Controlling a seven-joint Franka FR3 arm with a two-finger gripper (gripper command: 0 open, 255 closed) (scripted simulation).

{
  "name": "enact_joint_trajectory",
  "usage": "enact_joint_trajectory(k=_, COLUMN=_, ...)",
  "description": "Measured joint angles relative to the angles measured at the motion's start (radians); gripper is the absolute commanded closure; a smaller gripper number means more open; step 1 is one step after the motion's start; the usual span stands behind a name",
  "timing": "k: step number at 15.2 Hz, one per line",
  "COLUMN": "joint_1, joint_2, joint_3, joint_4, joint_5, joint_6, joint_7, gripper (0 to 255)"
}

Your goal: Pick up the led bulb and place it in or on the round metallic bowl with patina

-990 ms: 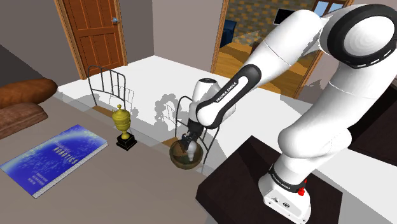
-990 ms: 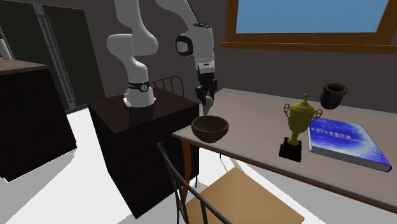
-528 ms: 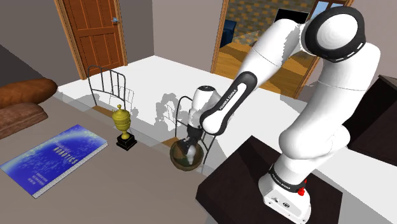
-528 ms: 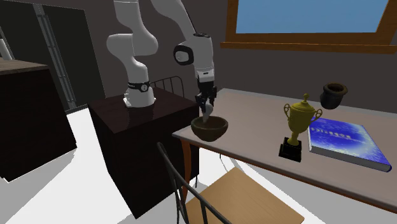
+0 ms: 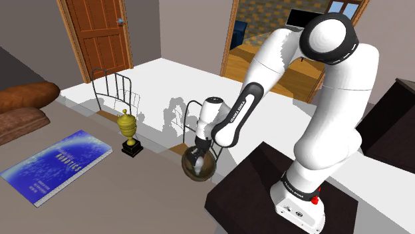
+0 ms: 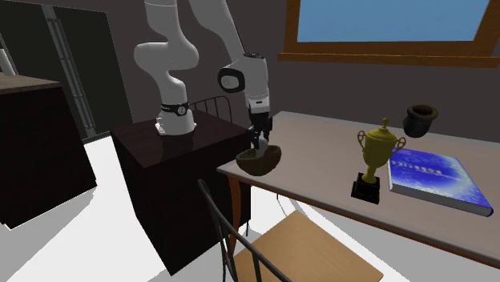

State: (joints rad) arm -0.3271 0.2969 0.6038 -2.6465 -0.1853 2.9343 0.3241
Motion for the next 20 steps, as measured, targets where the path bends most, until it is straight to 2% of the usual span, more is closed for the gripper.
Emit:
enact_joint_trajectory(k=4, joint_1=0.006, joint_2=0.003, joint_3=-0.006, joint_4=0.001, joint_5=-0.005, joint_6=0.003, joint_7=0.003, gripper=255)
enact_joint_trajectory(k=5, joint_1=0.006, joint_2=0.004, joint_3=-0.007, joint_4=0.001, joint_5=-0.005, joint_6=0.003, joint_7=0.003, gripper=0)
enact_joint_trajectory(k=11, joint_1=0.006, joint_2=0.004, joint_3=-0.007, joint_4=0.001, joint_5=-0.005, joint_6=0.003, joint_7=0.004, gripper=0)
enact_joint_trajectory(k=12, joint_1=-0.027, joint_2=-0.018, joint_3=0.03, joint_4=-0.007, joint_5=0.02, joint_6=-0.011, joint_7=-0.015, gripper=0)
enact_joint_trajectory(k=13, joint_1=-0.084, joint_2=-0.051, joint_3=0.093, joint_4=-0.008, joint_5=0.066, joint_6=-0.042, joint_7=-0.053, gripper=0)
enact_joint_trajectory(k=15, joint_1=-0.198, joint_2=-0.137, joint_3=0.234, joint_4=-0.024, joint_5=0.204, joint_6=-0.102, joint_7=-0.151, gripper=0)
enact_joint_trajectory(k=17, joint_1=-0.233, joint_2=-0.172, joint_3=0.278, joint_4=-0.029, joint_5=0.271, joint_6=-0.126, joint_7=-0.198, gripper=0)
enact_joint_trajectory(k=20, joint_1=-0.239, joint_2=-0.179, joint_3=0.287, joint_4=-0.029, joint_5=0.286, joint_6=-0.133, joint_7=-0.209, gripper=0)
